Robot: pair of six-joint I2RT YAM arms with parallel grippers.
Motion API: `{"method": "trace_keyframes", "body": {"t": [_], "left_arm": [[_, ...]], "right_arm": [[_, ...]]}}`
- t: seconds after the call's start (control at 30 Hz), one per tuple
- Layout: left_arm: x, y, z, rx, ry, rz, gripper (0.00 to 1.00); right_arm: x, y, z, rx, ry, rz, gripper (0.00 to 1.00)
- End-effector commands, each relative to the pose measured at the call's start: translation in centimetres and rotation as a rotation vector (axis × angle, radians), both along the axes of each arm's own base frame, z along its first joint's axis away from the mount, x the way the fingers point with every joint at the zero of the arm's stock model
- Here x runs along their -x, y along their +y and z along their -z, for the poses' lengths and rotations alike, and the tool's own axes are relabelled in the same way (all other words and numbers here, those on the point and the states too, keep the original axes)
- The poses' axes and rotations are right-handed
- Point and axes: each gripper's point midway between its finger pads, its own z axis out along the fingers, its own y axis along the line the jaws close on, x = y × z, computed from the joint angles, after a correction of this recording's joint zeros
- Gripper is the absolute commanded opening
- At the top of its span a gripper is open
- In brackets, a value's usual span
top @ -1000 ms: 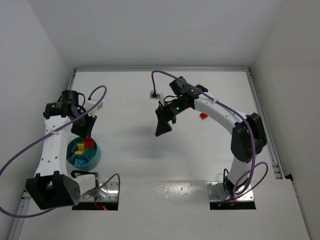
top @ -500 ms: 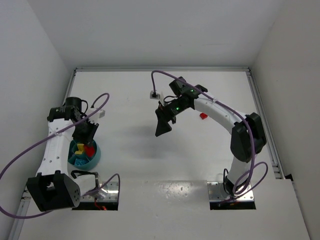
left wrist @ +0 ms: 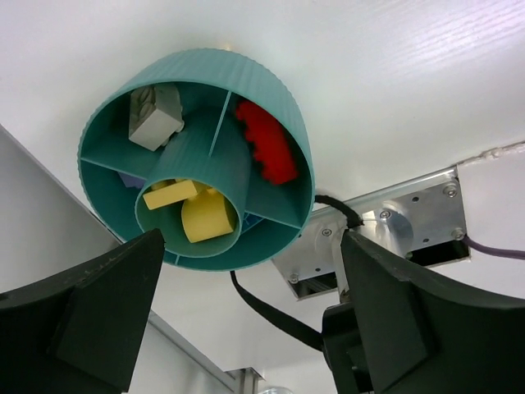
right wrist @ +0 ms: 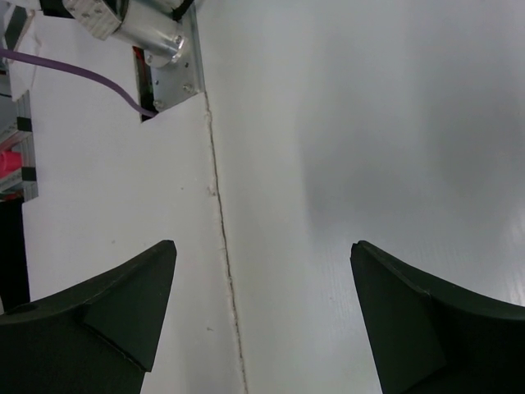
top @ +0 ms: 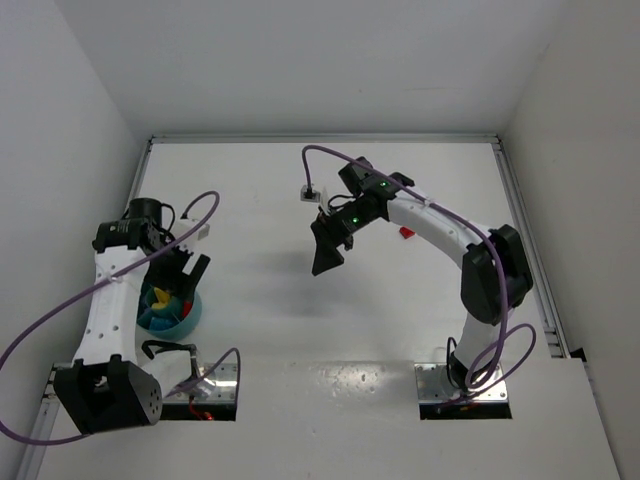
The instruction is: Sort the legos into containers by color
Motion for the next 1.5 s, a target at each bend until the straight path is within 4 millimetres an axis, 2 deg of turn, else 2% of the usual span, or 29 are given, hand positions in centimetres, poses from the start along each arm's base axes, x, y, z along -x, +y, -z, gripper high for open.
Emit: {"method": "trace_keyframes", "body": {"t": [0.0, 0.03, 0.07, 0.1, 0.17, 0.33, 0.37, 0.4, 0.5, 0.57, 0.63, 0.7, 0.73, 0.8, 0.83, 0.93, 0.97, 1.0, 1.03, 1.17, 1.2, 1.33, 1.37, 1.4, 1.43, 1.47], "left_arm": [[-0.8, 0.2, -1.4, -0.009, -0.073, -0.005, 0.95], [-1.1, 0.3, -2.0, -0.013, -0.092, -0.005, 0.95], [-1.6, 0.3, -2.3, -0.009, -0.113, -0.027, 0.97], [-2.3, 0.5, -2.6, -0.015, -0.118, -0.043, 0.97], [-3.3, 1.0, -2.8, -0.027, -0.121, -0.101, 0.97], [-5.8, 0.9, -3.5, 0.021, -0.102, -0.275, 0.94], [-6.0, 0.9, -2.9, 0.028, -0.076, -0.296, 0.91], [-6.3, 0.9, -3.0, 0.028, -0.077, -0.296, 0.82], [-7.0, 1.7, -3.0, 0.006, -0.088, -0.321, 0.65], [-7.6, 1.5, -3.1, 0.024, -0.100, -0.315, 0.52], [-7.9, 1.5, -2.9, 0.024, -0.102, -0.315, 0.51], [-8.3, 1.6, -3.0, 0.024, -0.109, -0.315, 0.51], [-8.4, 1.5, -2.8, 0.033, -0.099, -0.313, 0.54], [-9.0, 1.5, -2.8, 0.033, -0.108, -0.312, 0.58], [-9.3, 1.6, -3.1, 0.033, -0.126, -0.312, 0.63], [-10.2, 1.4, -3.3, 0.053, -0.136, -0.305, 0.73], [-10.2, 1.4, -3.3, 0.053, -0.136, -0.305, 0.75], [-10.3, 1.4, -3.6, 0.052, -0.145, -0.304, 0.76], [-10.6, 1.5, -3.4, 0.052, -0.145, -0.304, 0.79], [-10.9, 1.1, -3.7, 0.065, -0.154, -0.300, 0.81], [-10.9, 1.1, -3.7, 0.065, -0.154, -0.301, 0.81], [-11.3, 1.3, -3.8, 0.057, -0.176, -0.315, 0.82], [-11.3, 1.5, -3.8, 0.048, -0.186, -0.318, 0.83], [-11.3, 1.5, -3.8, 0.048, -0.186, -0.318, 0.83], [-11.3, 1.4, -3.8, 0.051, -0.186, -0.327, 0.85], [-11.3, 1.4, -3.8, 0.051, -0.186, -0.327, 0.85]], "right_arm": [[-1.0, 0.0, -0.1, -0.009, -0.054, 0.023, 0.87], [-1.1, -0.7, 0.6, 0.019, -0.037, 0.062, 0.84], [-1.3, -0.6, 0.2, 0.006, -0.059, 0.080, 0.83], [-2.0, -1.7, 0.9, 0.034, -0.027, 0.146, 0.80], [-3.0, -2.4, 1.4, 0.047, -0.018, 0.214, 0.71], [-4.5, -5.4, 2.5, 0.086, 0.063, 0.360, 0.64], [-4.9, -5.8, 2.8, 0.093, 0.068, 0.386, 0.63], [-5.4, -6.5, 3.2, 0.095, 0.079, 0.415, 0.63], [-5.9, -7.5, 3.4, 0.100, 0.096, 0.451, 0.61], [-6.7, -8.6, 3.6, 0.106, 0.093, 0.488, 0.61], [-7.8, -9.7, 3.8, 0.138, 0.048, 0.515, 0.61], [-8.4, -10.9, 4.3, 0.173, 0.028, 0.543, 0.61], [-9.4, -12.4, 4.8, 0.215, -0.005, 0.586, 0.61], [-10.4, -14.2, 5.3, 0.257, -0.032, 0.636, 0.61], [-11.6, -16.1, 5.7, 0.303, -0.063, 0.686, 0.61], [-13.2, -19.4, 7.3, 0.407, -0.102, 0.758, 0.65], [-14.2, -20.7, 7.6, 0.428, -0.118, 0.790, 0.66], [-14.4, -21.6, 8.2, 0.455, -0.114, 0.810, 0.68], [-15.7, -23.0, 7.9, 0.477, -0.148, 0.847, 0.68], [-18.8, -25.2, 8.4, 0.523, -0.170, 0.935, 0.76], [-19.8, -26.1, 8.7, 0.540, -0.169, 0.967, 0.82], [-22.7, -26.8, 8.4, 0.545, -0.200, 1.069, 0.89], [-22.9, -26.9, 9.4, 0.566, -0.169, 1.087, 0.89], [-23.8, -27.0, 8.9, 0.560, -0.158, 1.131, 0.89], [-23.6, -27.1, 10.0, 0.588, -0.119, 1.138, 0.89], [-24.1, -27.0, 9.8, 0.580, -0.108, 1.156, 0.89]]}}
